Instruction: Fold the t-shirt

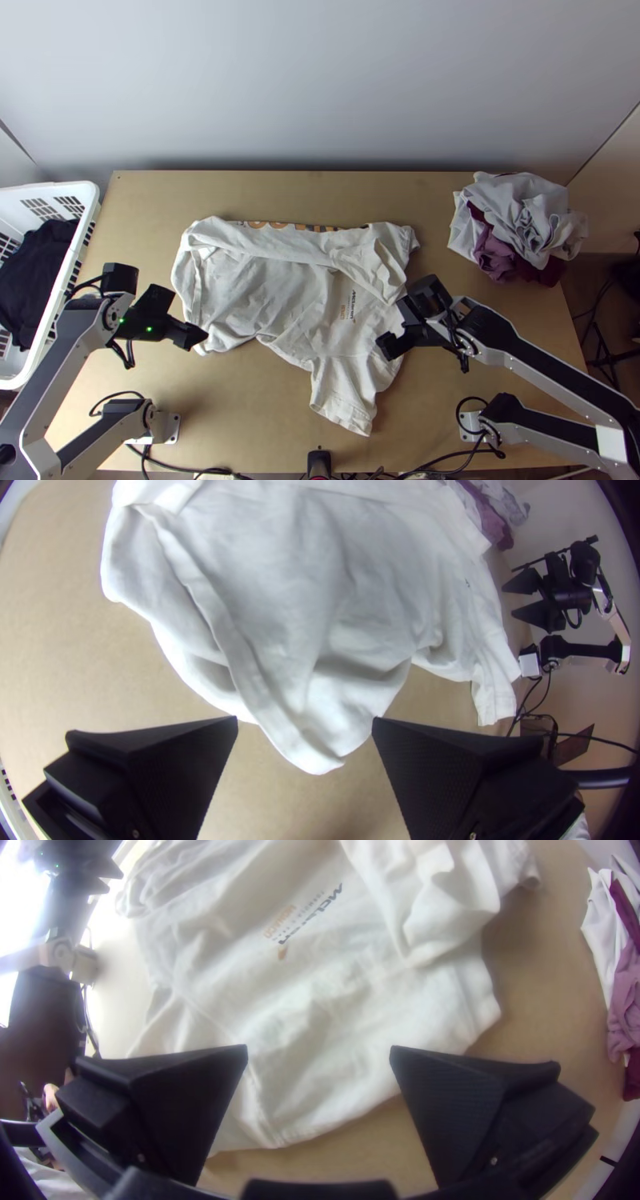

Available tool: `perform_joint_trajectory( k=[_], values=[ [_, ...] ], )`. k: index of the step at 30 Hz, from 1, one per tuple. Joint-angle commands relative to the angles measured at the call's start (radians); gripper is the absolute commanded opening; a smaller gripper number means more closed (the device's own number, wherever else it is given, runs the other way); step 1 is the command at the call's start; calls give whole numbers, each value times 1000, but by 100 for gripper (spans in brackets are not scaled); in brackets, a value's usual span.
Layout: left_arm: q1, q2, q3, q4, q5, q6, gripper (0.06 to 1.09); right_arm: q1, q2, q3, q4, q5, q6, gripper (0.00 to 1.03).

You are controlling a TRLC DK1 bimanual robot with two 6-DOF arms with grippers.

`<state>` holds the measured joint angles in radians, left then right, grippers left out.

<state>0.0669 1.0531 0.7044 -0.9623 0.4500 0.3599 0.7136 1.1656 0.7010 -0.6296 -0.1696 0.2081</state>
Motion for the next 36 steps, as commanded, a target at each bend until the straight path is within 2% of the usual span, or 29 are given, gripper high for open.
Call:
perform_joint_trajectory(
  k=[1,11,15,18,22,24,26,28,32,36],
  values=[
    [-12,45,44,-96,-25,73,103,10,62,23,7,-5,-9,99],
    [-58,120,0,-56,-20,53,103,35,97,34,8,-21,-33,99],
    [-61,180,17,-56,-8,48,103,50,97,57,-33,-96,-39,99],
    [-58,196,20,-27,15,31,103,50,103,89,-70,-186,-39,99],
    [-76,209,20,17,41,-29,103,40,131,126,-91,-226,-39,99],
    [-84,216,24,17,41,-35,101,35,140,158,-134,-261,-42,99],
    [-84,216,26,17,41,-33,97,30,147,213,-242,-350,-62,99],
    [-93,216,21,17,41,-33,97,21,163,264,-387,-416,-141,99],
    [-115,212,10,17,39,-36,97,-20,183,311,-516,-419,-239,99],
    [-118,209,4,17,39,-38,97,-45,180,371,-550,-421,-239,99]
  ],
)
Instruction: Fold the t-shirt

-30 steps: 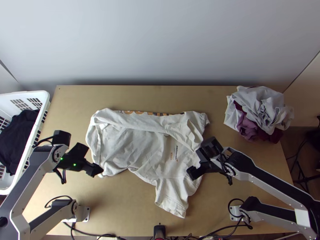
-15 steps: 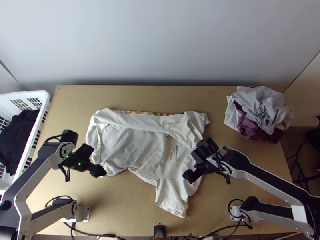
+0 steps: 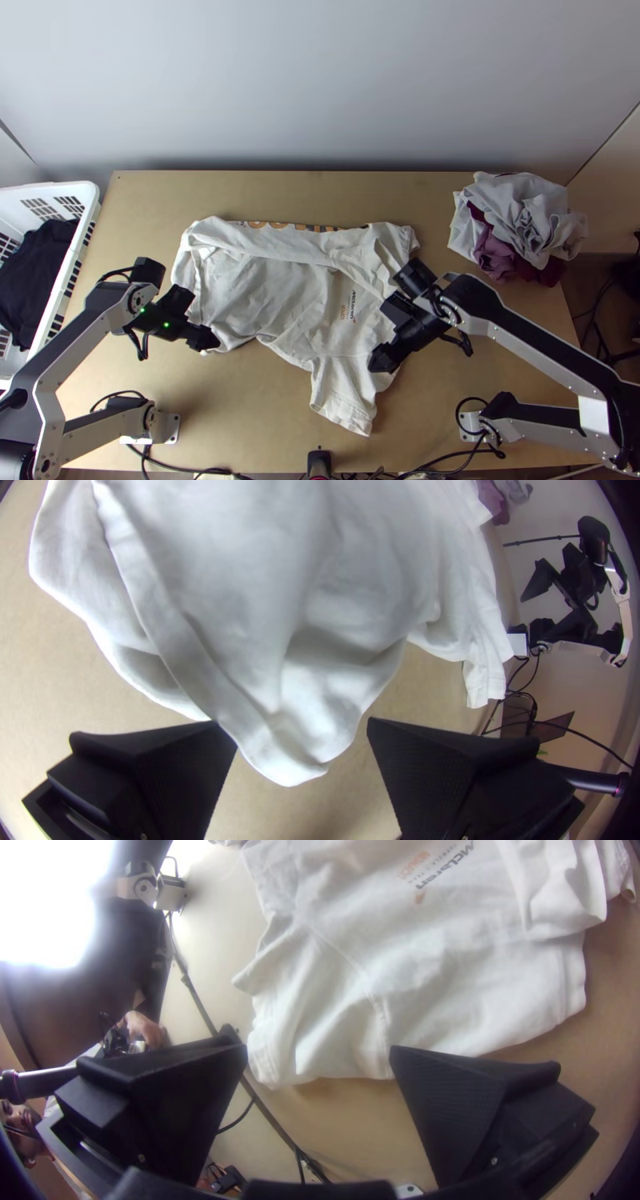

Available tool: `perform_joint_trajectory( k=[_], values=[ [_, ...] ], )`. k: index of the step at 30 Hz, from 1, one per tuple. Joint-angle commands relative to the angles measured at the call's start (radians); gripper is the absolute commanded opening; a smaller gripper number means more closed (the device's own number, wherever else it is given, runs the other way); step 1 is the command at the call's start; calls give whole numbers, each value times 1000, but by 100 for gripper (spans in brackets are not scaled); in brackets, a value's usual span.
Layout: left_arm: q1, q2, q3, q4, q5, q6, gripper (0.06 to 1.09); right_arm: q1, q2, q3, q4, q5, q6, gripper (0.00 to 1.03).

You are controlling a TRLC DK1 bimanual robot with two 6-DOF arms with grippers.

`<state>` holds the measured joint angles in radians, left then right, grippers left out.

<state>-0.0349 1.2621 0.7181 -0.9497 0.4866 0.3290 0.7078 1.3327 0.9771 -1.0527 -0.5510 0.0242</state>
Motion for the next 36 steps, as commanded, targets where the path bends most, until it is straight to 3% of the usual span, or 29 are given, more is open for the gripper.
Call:
perform_joint_trajectory(
  k=[1,3,6,7,19,25,36],
  values=[
    [-17,-1,-11,5,3,-7,97,-39,11,100,-130,-40,-53,99],
    [-16,-10,-16,5,3,-8,80,-37,5,94,-132,-40,-49,99],
    [1,-50,-34,22,4,-18,28,-7,-13,43,-130,-38,-61,99],
    [1,-61,-40,28,6,-18,21,13,-15,26,-130,-38,-61,97],
    [10,-50,-51,28,26,-2,20,288,26,-60,-101,-50,-26,96],
    [23,-43,-51,29,29,-4,20,320,66,-28,49,-47,112,96],
    [27,-40,-52,38,30,-13,20,443,151,-98,145,10,198,96]
  ],
)
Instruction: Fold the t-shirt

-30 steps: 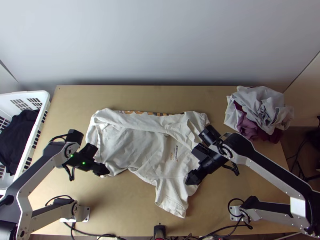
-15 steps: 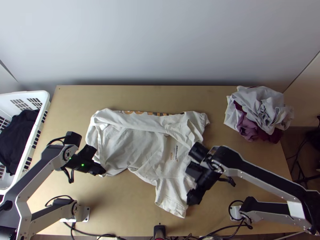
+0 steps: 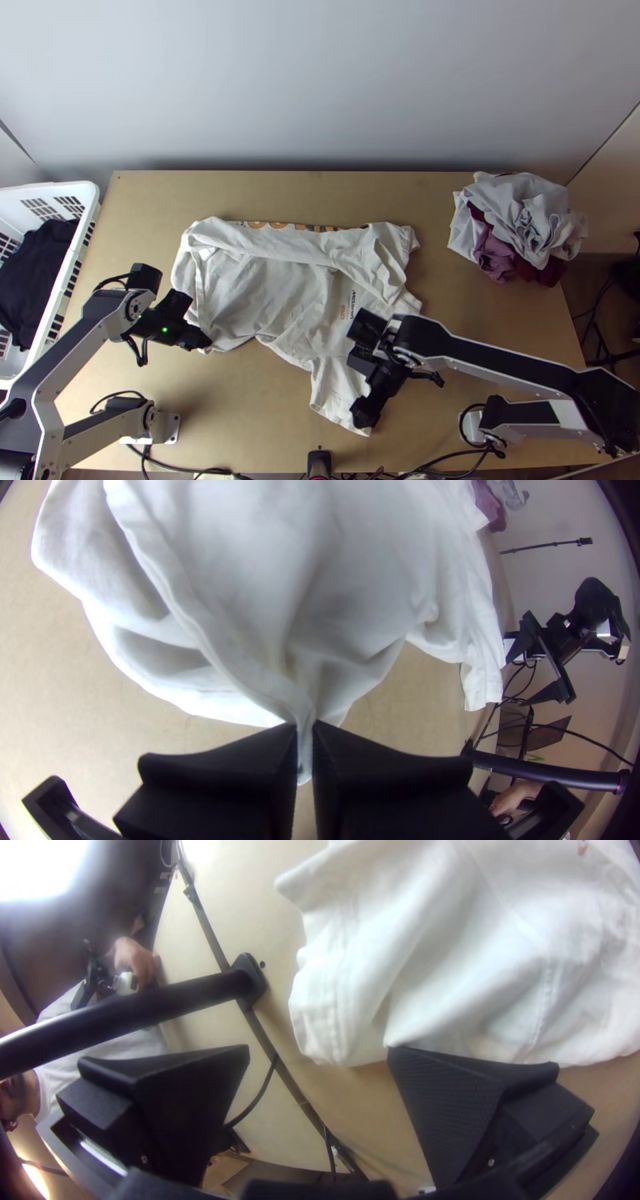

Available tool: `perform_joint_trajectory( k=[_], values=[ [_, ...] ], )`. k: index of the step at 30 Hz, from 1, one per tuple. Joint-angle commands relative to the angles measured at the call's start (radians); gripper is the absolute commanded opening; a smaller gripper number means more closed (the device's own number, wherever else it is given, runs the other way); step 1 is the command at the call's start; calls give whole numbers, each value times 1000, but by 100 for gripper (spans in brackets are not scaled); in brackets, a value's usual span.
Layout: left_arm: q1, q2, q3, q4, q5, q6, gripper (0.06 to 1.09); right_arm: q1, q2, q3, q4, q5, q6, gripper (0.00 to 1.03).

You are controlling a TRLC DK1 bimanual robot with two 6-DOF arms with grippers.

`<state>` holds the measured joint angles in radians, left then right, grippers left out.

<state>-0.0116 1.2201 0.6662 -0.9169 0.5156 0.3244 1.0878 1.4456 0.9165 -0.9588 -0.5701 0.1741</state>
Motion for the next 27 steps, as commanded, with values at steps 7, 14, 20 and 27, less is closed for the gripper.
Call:
perform_joint_trajectory(
  k=[7,14,20,27],
  values=[
    [1,4,-2,23,1,-31,20,87,82,-44,94,199,61,85],
    [-1,4,-5,29,1,-42,20,126,121,-44,118,251,62,81],
    [-1,4,-2,29,1,-54,20,127,76,-28,161,280,51,3],
    [36,13,38,26,20,-145,20,40,-34,27,121,279,71,3]
  ],
)
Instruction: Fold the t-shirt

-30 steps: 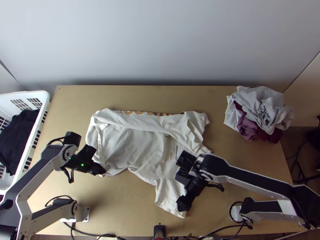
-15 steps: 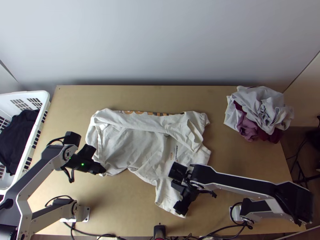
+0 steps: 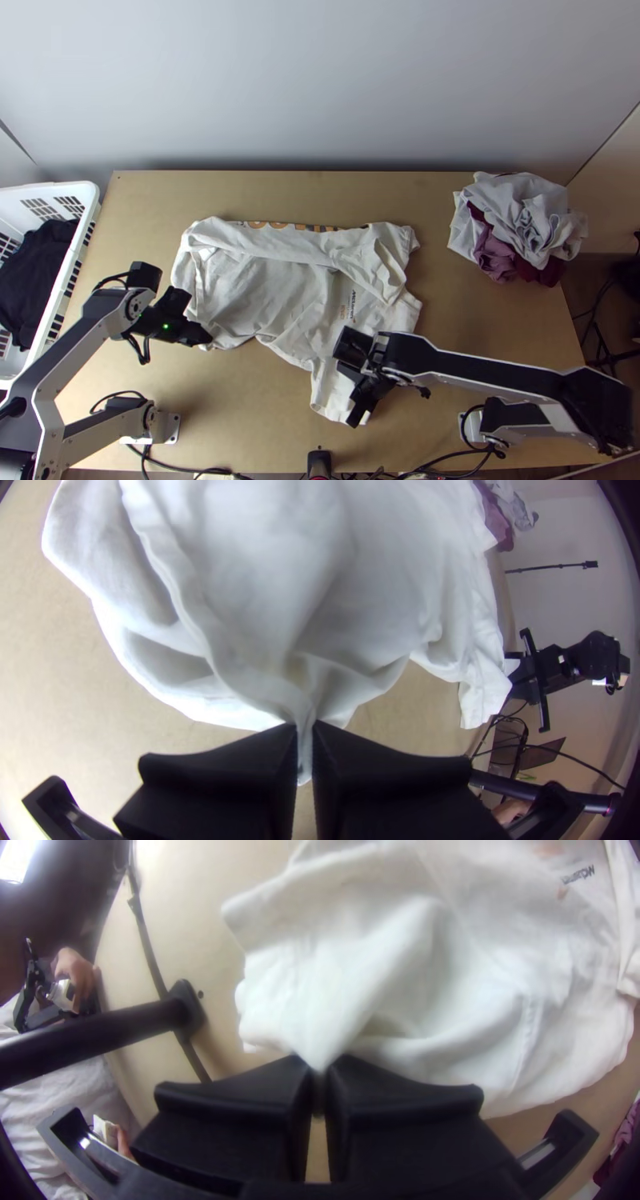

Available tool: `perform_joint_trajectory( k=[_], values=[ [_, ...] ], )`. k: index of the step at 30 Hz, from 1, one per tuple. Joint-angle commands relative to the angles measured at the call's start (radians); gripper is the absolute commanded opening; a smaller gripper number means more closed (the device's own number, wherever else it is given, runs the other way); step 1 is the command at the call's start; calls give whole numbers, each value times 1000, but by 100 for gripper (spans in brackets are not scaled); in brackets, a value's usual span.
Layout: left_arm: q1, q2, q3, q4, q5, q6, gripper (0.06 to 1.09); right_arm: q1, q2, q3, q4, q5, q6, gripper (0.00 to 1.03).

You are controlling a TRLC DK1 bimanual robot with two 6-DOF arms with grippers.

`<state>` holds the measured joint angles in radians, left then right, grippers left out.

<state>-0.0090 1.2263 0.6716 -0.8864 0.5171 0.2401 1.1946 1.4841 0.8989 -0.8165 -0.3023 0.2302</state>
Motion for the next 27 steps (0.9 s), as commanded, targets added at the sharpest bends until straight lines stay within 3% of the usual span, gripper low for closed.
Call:
perform_joint_trajectory(
  k=[1,5,12,18,27],
  values=[
    [61,6,45,-19,41,-61,20,-98,-85,55,-24,12,23,3],
    [192,29,152,-80,133,-56,18,-260,-133,109,-38,12,1,3],
    [302,160,460,-258,166,-16,18,-555,-139,310,-46,12,-144,3],
    [320,291,666,-375,182,-10,18,-675,-81,414,-59,11,-216,3],
    [290,480,922,-382,185,-128,18,-777,36,500,4,11,-250,3]
  ],
)
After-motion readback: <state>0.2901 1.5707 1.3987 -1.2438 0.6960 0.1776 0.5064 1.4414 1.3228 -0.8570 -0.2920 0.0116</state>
